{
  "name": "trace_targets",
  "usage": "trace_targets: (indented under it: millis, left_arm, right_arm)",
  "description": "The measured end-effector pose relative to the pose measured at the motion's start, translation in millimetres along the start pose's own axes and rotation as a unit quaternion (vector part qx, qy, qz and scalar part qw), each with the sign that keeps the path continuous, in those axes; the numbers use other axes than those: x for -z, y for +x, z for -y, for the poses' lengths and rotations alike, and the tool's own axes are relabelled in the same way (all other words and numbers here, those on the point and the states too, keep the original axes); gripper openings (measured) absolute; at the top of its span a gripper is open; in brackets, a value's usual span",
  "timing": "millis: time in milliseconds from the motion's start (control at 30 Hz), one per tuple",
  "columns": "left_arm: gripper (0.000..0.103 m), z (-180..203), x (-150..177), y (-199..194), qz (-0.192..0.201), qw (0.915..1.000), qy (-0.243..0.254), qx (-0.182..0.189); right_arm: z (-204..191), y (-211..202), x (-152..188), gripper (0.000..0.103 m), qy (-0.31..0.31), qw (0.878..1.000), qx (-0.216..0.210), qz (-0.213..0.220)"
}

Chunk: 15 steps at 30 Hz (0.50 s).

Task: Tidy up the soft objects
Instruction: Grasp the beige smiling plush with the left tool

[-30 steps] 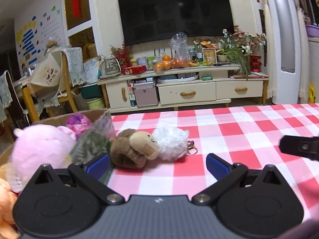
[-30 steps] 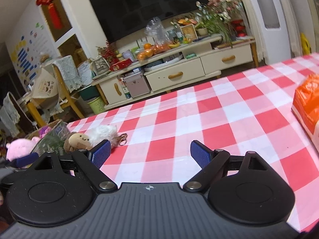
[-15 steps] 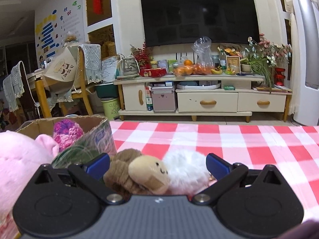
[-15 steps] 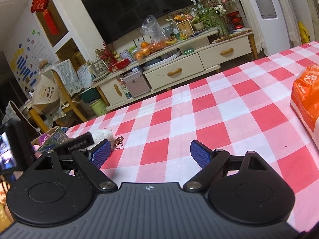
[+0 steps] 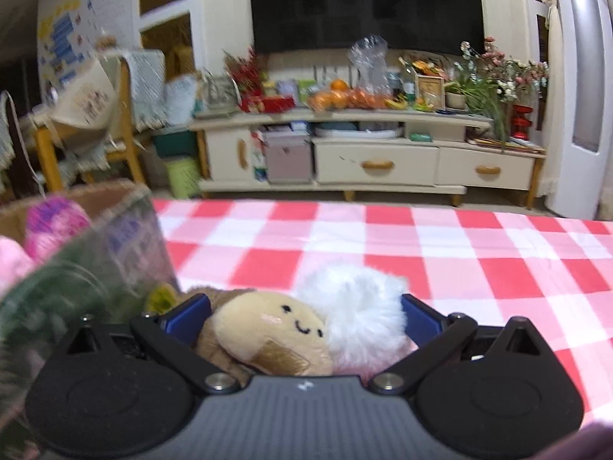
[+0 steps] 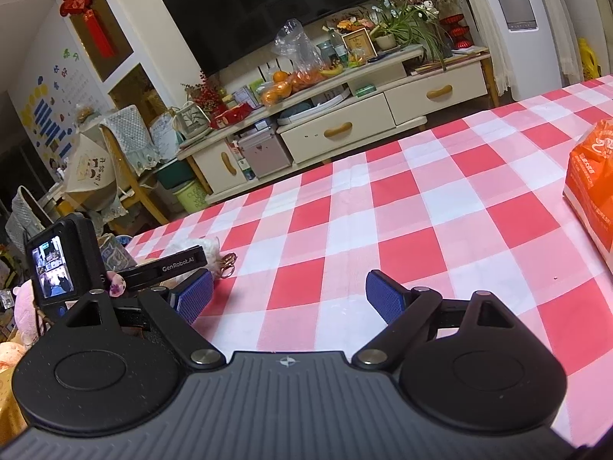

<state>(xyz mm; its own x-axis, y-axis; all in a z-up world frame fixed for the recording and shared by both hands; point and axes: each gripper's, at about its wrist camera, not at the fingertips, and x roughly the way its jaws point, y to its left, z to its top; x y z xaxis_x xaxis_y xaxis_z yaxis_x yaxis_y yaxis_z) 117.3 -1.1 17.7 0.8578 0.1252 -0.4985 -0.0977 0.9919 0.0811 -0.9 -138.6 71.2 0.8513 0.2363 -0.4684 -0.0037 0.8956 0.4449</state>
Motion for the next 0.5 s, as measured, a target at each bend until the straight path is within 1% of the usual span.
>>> trace_targets:
  millis: [67, 133, 167, 267, 367, 500]
  left_arm:
    - [0.102, 0, 3, 4, -0.015, 0.9996, -0.006, 0.025]
    - [0.102, 6, 7, 5, -0.023, 0.9989, 0.013, 0.038]
    - [0.102, 9, 7, 3, -0.020, 0.9984, 0.021, 0.049]
    - [0.102, 21, 12, -5, -0.019, 0.9944, 0.050, 0.091]
    - [0.102, 36, 16, -15, -0.017, 0.9882, 0.077, 0.131]
    - [0.102, 60, 25, -32, -0.014, 0.9758, 0.116, 0.185]
  right_arm:
    - [1, 0, -1, 0.103, -0.001, 1.000, 0.003, -0.001]
    - [3, 1, -3, 0.103, 0.000, 1.000, 0.008, 0.001]
    - [5, 0, -4, 0.103, 0.002, 1.000, 0.011, 0.003]
    - [13, 0, -7, 0.103, 0.015, 1.000, 0.022, 0.009]
    - [21, 1, -9, 0.103, 0.030, 0.999, 0.028, 0.010]
    - [26, 0, -11, 0.103, 0.031, 0.999, 0.035, 0.015]
